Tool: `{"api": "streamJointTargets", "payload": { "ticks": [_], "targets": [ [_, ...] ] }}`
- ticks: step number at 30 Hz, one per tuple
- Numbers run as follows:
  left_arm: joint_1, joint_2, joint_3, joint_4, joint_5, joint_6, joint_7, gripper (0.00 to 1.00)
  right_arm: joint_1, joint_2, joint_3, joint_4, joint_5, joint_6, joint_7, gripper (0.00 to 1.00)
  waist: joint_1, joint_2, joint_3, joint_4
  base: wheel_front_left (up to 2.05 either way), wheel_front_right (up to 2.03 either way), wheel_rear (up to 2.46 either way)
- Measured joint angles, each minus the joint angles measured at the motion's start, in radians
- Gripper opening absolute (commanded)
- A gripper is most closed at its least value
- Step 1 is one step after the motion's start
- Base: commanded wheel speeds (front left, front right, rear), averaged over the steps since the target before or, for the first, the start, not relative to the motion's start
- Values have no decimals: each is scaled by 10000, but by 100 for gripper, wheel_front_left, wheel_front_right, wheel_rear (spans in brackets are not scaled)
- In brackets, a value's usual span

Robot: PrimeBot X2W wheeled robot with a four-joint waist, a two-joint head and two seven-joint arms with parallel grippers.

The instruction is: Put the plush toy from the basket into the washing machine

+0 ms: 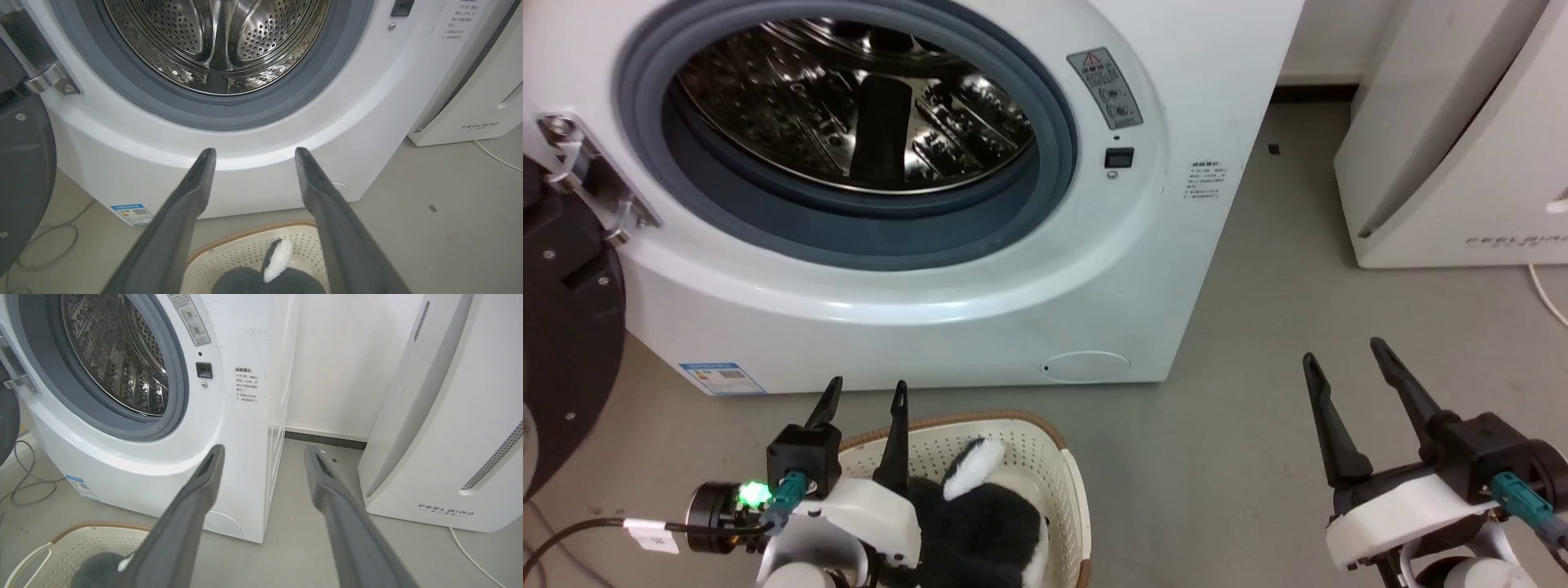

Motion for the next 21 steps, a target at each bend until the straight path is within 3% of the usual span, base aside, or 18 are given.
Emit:
{"api": "streamJointTargets", "payload": {
  "ticks": [21],
  "targets": [
    [-1529, 286, -257, 2201, -217, -270, -449, 100, -456, 0, -61, -435, 180, 0, -445, 100, 0, 0, 1486, -512, 0, 0, 0]
  ]
}}
